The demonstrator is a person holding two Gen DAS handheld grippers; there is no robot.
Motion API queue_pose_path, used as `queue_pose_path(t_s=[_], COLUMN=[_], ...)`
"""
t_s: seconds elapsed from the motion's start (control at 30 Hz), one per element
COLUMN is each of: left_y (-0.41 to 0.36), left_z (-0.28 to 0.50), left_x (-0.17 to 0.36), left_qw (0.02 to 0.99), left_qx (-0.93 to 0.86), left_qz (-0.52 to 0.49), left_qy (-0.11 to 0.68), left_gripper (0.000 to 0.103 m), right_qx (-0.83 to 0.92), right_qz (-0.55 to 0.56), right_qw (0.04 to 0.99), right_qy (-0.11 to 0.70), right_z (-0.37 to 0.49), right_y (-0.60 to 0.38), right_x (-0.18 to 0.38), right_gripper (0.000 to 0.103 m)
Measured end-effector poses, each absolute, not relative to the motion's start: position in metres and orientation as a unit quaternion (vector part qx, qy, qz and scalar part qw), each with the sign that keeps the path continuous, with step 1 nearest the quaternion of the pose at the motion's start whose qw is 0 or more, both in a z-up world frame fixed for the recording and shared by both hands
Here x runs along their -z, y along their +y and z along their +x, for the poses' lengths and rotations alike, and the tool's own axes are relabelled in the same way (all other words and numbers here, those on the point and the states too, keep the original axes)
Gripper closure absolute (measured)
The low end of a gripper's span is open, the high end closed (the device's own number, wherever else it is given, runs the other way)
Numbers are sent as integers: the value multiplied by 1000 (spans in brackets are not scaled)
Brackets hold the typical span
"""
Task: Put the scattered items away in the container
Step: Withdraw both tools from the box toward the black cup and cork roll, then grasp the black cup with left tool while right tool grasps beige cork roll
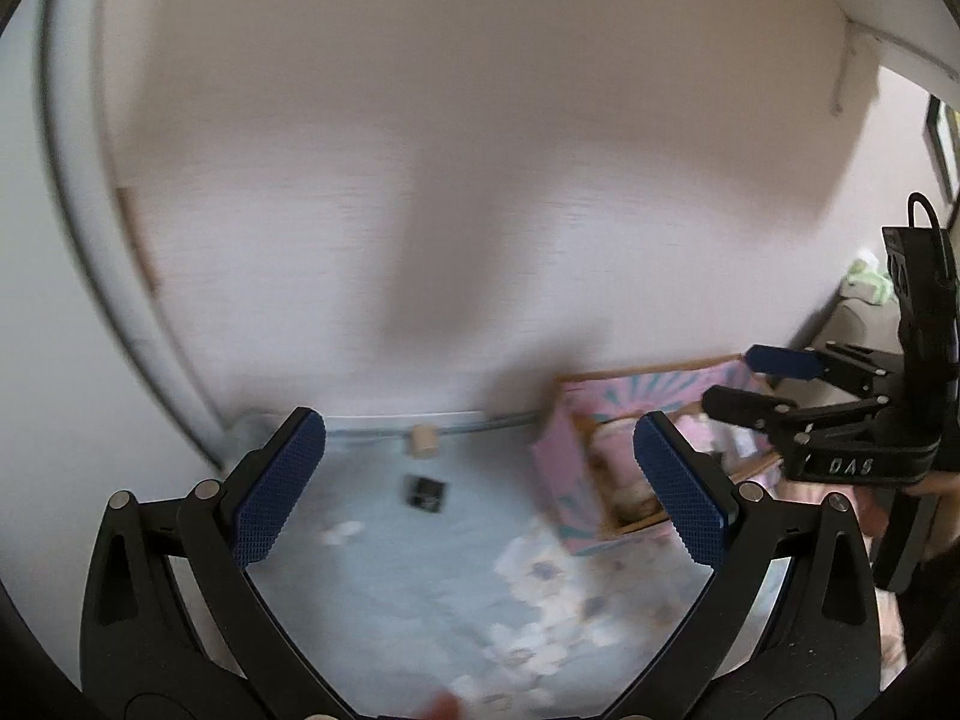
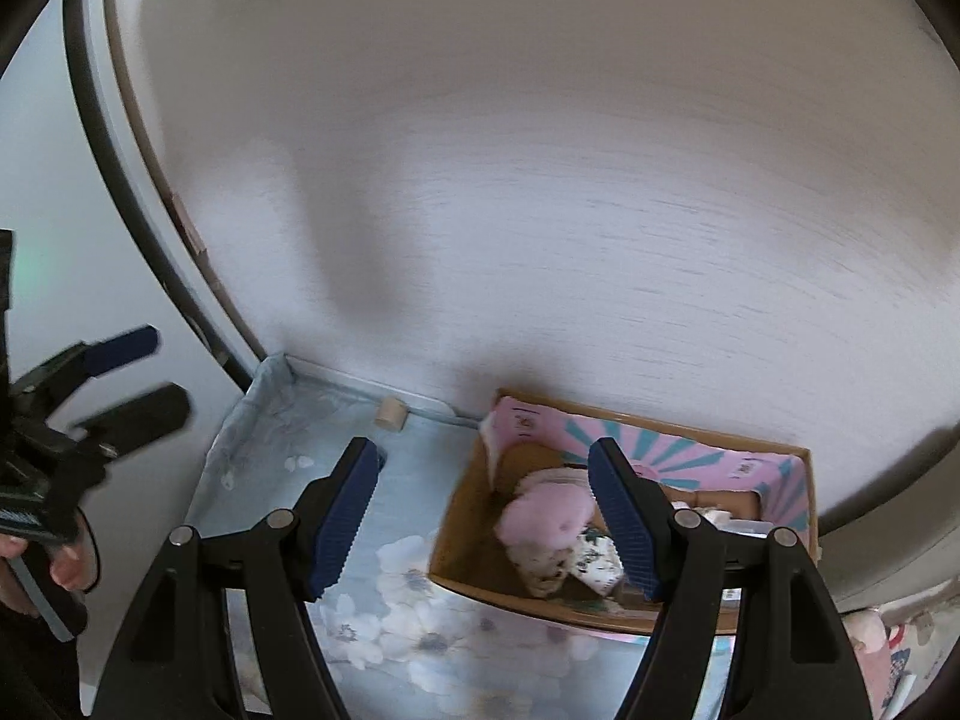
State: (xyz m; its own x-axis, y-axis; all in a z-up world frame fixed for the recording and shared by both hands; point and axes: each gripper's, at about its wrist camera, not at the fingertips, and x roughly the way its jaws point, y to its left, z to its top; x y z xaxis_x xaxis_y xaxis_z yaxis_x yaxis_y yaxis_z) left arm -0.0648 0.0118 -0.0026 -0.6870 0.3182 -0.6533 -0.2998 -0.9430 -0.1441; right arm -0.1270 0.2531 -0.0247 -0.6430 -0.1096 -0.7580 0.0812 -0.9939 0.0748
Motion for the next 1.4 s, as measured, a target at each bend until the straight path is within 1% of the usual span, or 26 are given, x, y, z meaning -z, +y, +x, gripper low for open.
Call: queue_pose_path(t_s=[0.2, 0.3, 0.47, 0.57, 0.63, 0.7, 0.8, 0.87, 0.9, 0.93, 1.07, 1.17, 1.27, 1.33, 1.4], left_y=[-35, -40, -40, -27, -12, 0, 9, 13, 14, 17, 23, 26, 32, 35, 37], left_z=[-67, -67, -75, -87, -103, -119, -135, -144, -147, -150, -155, -160, -161, -161, -161], left_x=[33, 57, 118, 157, 181, 201, 222, 237, 241, 247, 256, 259, 263, 267, 270], left_qw=[162, 161, 188, 218, 230, 238, 247, 249, 252, 254, 257, 262, 265, 267, 268], left_qx=[-908, -903, -888, -879, -875, -872, -869, -865, -862, -859, -859, -858, -856, -854, -852], left_qz=[-384, -399, -419, -423, -425, -425, -427, -434, -438, -444, -442, -442, -442, -444, -447], left_qy=[-37, -21, -23, -15, 14, 38, 42, 35, 32, 32, 41, 33, 45, 53, 55], left_gripper=[1, 1, 1, 6, 12, 13, 14, 19, 26, 29, 30, 37, 48, 60, 69], right_qx=[893, 884, 867, 855, 846, 838, 829, 826, 825, 823, 820, 828, 826, 828, 830], right_qz=[445, 457, 484, 504, 519, 533, 547, 554, 557, 560, 564, 554, 556, 552, 549], right_qw=[74, 97, 118, 124, 117, 113, 102, 89, 83, 79, 72, 67, 71, 73, 74], right_qy=[2, 7, 3, -17, -28, -38, -53, -53, -52, -53, -66, -51, -54, -61, -63], right_z=[-150, -163, -194, -217, -236, -256, -282, -296, -300, -304, -313, -313, -312, -312, -311], right_y=[214, 192, 161, 150, 145, 140, 137, 135, 134, 134, 136, 133, 131, 130, 128], right_x=[38, 51, 90, 122, 146, 168, 195, 210, 216, 223, 239, 243, 248, 251, 252], right_gripper=[35, 35, 35, 35, 35, 35, 35, 38, 38, 39, 47, 49, 56, 68, 71])
